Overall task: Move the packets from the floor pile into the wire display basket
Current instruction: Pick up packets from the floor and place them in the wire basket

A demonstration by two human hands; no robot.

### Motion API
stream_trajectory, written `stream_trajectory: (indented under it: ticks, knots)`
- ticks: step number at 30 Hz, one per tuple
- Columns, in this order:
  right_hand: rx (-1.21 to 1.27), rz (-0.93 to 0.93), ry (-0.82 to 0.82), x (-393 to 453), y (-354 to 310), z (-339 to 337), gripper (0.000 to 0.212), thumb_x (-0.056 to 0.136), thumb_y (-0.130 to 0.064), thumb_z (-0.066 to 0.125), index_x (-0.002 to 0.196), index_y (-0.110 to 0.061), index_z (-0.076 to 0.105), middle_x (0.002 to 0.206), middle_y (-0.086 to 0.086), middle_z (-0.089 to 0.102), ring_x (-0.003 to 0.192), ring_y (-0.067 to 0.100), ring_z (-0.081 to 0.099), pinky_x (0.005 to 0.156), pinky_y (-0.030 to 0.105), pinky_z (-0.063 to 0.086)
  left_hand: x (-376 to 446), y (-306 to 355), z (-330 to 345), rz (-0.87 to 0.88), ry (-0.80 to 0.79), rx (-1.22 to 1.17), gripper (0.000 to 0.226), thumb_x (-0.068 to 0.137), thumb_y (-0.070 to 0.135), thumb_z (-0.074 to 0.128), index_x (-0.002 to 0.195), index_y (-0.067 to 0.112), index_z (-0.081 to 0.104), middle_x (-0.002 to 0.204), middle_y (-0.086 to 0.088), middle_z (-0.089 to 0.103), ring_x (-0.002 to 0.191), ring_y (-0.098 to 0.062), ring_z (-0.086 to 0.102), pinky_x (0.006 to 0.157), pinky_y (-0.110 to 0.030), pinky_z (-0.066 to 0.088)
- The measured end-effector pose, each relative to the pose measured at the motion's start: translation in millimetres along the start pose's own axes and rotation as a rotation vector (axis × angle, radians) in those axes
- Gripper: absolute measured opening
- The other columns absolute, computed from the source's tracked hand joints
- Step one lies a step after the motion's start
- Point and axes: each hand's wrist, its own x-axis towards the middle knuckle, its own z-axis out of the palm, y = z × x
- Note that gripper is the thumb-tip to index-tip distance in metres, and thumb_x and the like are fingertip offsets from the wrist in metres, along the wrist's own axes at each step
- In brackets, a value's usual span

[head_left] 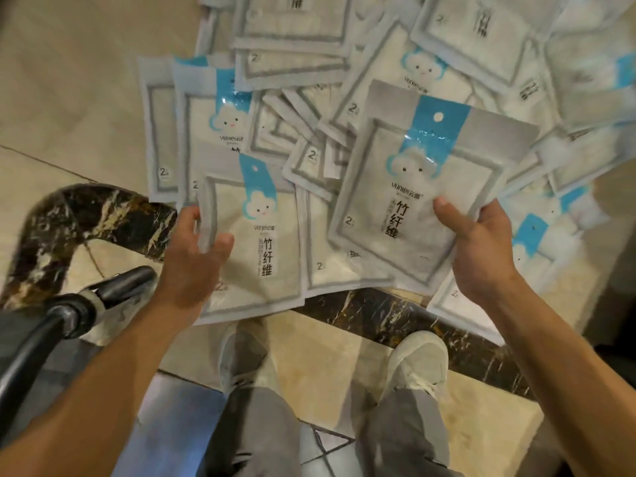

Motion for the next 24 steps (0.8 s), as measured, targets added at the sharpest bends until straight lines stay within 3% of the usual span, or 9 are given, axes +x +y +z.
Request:
stream_trajectory:
  ticks: [2,5,8,11,13,15,17,21,24]
  knots:
    - [-0.032,0.008,0.024,-10,-16,-4,0.027,0.096,-0.007,0.068,0.123,-0.009,0.066,0.107,0.001,0.079,0.100,0.021,0.076,0.077,0.030,0.062,-11,12,-20,-0.031,0.044,-0.002,0.036,0.097,0.002,0.062,0.127,0.022,0.058,0.106,0.010,0.068,0.102,-0.017,0.068,0.082,-0.036,0.056]
    - [-0.042,0.047,-0.016,-28,-48,-4,0.017,0.090,-0.006,0.072,0.106,-0.010,0.071,0.090,-0.003,0.080,0.086,0.018,0.078,0.069,0.023,0.060,-29,37,-51,-0.119,0.059,-0.122,0.031,0.096,0.000,0.064,0.112,0.026,0.068,0.102,0.003,0.076,0.102,-0.029,0.072,0.086,-0.048,0.059]
    - [-0.013,0.110,-0.072,-49,-92,-2,0.015,0.084,-0.005,0.075,0.098,-0.004,0.069,0.077,-0.001,0.078,0.070,0.015,0.076,0.059,0.021,0.058,-48,70,-81,-0.159,0.003,-0.196,0.032,0.089,0.012,0.073,0.118,0.024,0.068,0.113,-0.004,0.076,0.107,-0.033,0.072,0.089,-0.058,0.059]
    - [-0.037,0.141,-0.114,-70,-145,-2,0.034,0.073,-0.014,0.080,0.104,-0.001,0.071,0.090,0.010,0.080,0.079,0.026,0.078,0.061,0.029,0.061,-70,114,-105,-0.151,-0.022,-0.250,0.046,0.076,0.021,0.081,0.120,0.023,0.068,0.117,-0.008,0.076,0.108,-0.036,0.072,0.092,-0.061,0.056]
    - [-0.048,0.148,-0.129,-87,-188,0,0.034,0.078,-0.013,0.078,0.109,-0.002,0.071,0.096,0.013,0.080,0.085,0.029,0.078,0.064,0.034,0.063,-89,148,-118,-0.136,-0.075,-0.343,0.048,0.070,0.013,0.077,0.117,0.018,0.067,0.112,-0.010,0.077,0.100,-0.034,0.075,0.076,-0.049,0.063]
    - [-0.050,0.153,-0.149,-106,-237,2,0.028,0.084,-0.009,0.074,0.111,-0.003,0.071,0.101,0.015,0.079,0.089,0.032,0.078,0.070,0.040,0.065,-111,186,-131,-0.120,-0.148,-0.411,0.068,0.057,0.014,0.090,0.119,0.013,0.065,0.112,-0.013,0.077,0.098,-0.034,0.075,0.067,-0.042,0.064]
    - [-0.063,0.140,-0.181,-128,-288,5,0.025,0.087,-0.007,0.072,0.111,-0.003,0.071,0.103,0.016,0.079,0.092,0.034,0.077,0.076,0.045,0.065,-132,223,-148,-0.111,-0.189,-0.474,0.088,0.048,0.021,0.100,0.127,0.009,0.062,0.118,-0.018,0.074,0.105,-0.039,0.073,0.072,-0.049,0.064]
    - [-0.090,0.095,-0.216,-178,-391,16,0.031,0.086,-0.008,0.072,0.116,0.000,0.070,0.104,0.019,0.078,0.089,0.033,0.077,0.068,0.040,0.065,-176,302,-188,-0.027,-0.176,-0.541,0.054,0.077,0.000,0.078,0.128,0.011,0.062,0.125,-0.022,0.070,0.111,-0.044,0.069,0.084,-0.061,0.059]
    - [-0.131,0.029,-0.246,-222,-465,28,0.029,0.087,-0.009,0.073,0.115,-0.001,0.071,0.104,0.019,0.078,0.087,0.033,0.077,0.073,0.044,0.065,-217,362,-224,0.026,-0.172,-0.567,0.078,0.064,0.016,0.094,0.133,0.009,0.059,0.127,-0.021,0.069,0.114,-0.044,0.068,0.091,-0.064,0.055]
